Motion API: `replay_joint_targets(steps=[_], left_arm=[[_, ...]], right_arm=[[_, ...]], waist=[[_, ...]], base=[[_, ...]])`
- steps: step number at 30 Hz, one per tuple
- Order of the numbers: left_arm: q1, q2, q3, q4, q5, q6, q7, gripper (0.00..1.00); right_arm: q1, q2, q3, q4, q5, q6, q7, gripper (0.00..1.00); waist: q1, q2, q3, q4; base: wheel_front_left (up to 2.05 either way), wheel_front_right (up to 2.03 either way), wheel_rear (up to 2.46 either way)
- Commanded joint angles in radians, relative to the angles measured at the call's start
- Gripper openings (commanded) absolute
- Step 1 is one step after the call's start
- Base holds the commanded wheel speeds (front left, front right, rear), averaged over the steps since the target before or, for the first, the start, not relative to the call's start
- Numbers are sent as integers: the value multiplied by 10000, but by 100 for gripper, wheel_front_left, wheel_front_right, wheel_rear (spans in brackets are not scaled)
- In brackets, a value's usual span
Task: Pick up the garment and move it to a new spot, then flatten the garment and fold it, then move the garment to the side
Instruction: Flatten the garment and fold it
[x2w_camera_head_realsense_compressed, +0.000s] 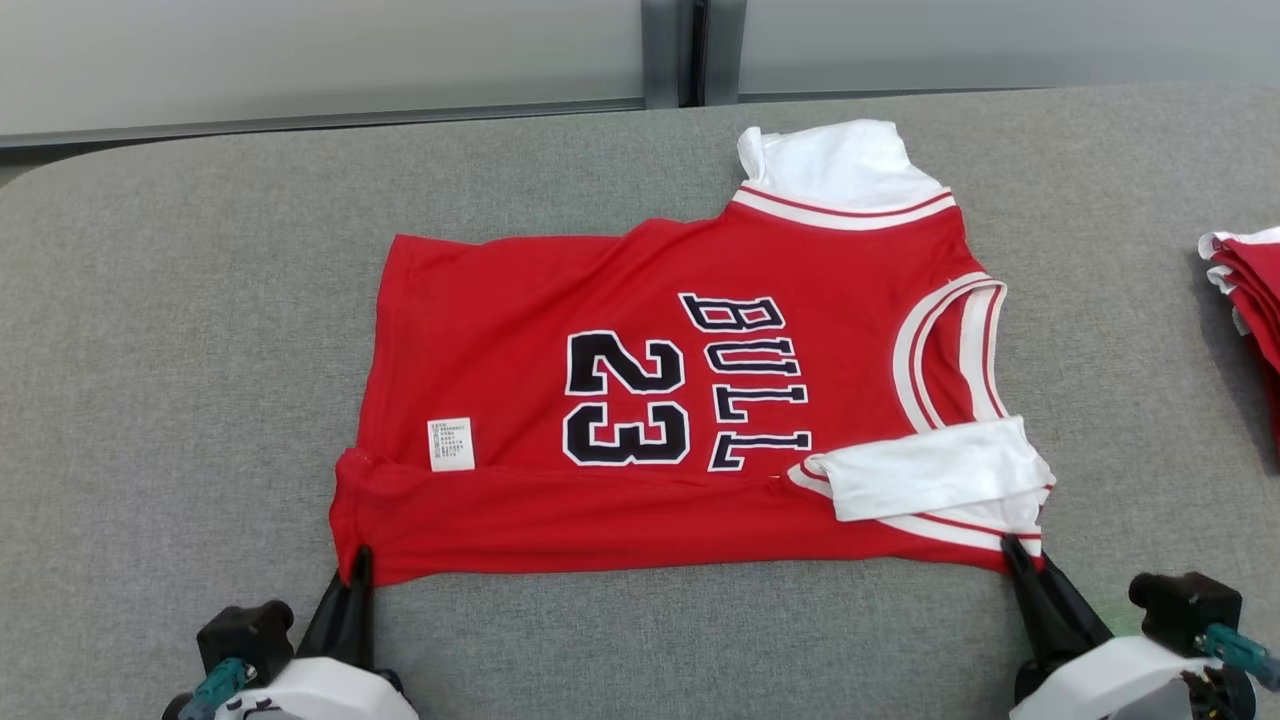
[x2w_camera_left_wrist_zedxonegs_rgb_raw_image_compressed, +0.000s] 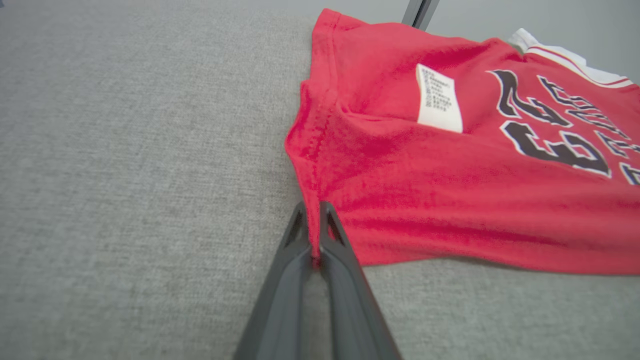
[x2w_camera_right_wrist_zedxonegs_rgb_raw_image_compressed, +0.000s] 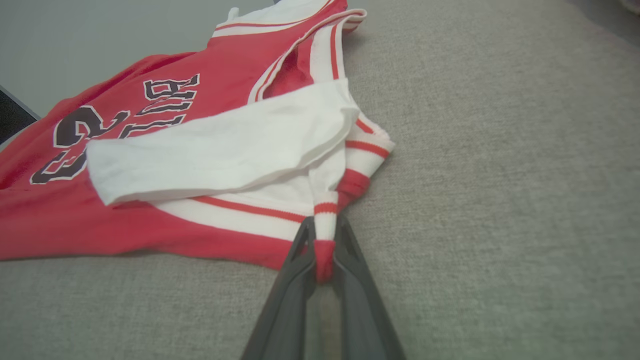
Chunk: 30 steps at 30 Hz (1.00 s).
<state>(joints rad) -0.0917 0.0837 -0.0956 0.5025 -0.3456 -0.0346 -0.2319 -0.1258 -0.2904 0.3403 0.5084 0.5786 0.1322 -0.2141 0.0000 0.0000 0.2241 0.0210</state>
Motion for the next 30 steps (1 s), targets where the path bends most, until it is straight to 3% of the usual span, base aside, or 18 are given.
replay_joint_targets(steps=[1,8,16,17,18,19,24,30], left_arm=[[326,80,69,-15,-82,-40,-40,0],[1244,188,80,-310,-287,-119,99,0],[2235,414,199,-846,-376,183,417,0],[2290,362,218,-904,-434,246,455,91],[2296,336,217,-978,-449,298,450,100],[2303,303,208,-1071,-456,337,423,100],[2028,195,311,-2035,-111,662,-165,100],[1858,179,552,-3563,507,875,-334,100]], right_arm=[[406,-77,15,89,115,-27,-85,0],[1314,-168,-115,-100,287,-27,-287,0],[2327,-11,-432,-131,383,-39,-283,0],[2339,9,-467,-179,349,-38,-285,12],[2297,0,-526,-232,267,-38,-293,44],[2210,-31,-619,-311,145,-36,-326,100],[1845,-39,-1276,-1141,-557,-16,-469,100],[1607,-146,-2202,-2992,-1505,-16,-508,100]], waist=[[0,0,-133,25],[0,0,-564,25],[0,0,-1018,4],[0,0,-1036,-18],[0,0,-1048,-53],[0,0,-1079,-80],[0,0,-1126,-182],[0,0,-1208,-270]], base=[[0,0,0],[0,0,0],[0,0,0],[0,0,0],[0,0,0],[0,0,0],[0,0,0],[0,0,0]])
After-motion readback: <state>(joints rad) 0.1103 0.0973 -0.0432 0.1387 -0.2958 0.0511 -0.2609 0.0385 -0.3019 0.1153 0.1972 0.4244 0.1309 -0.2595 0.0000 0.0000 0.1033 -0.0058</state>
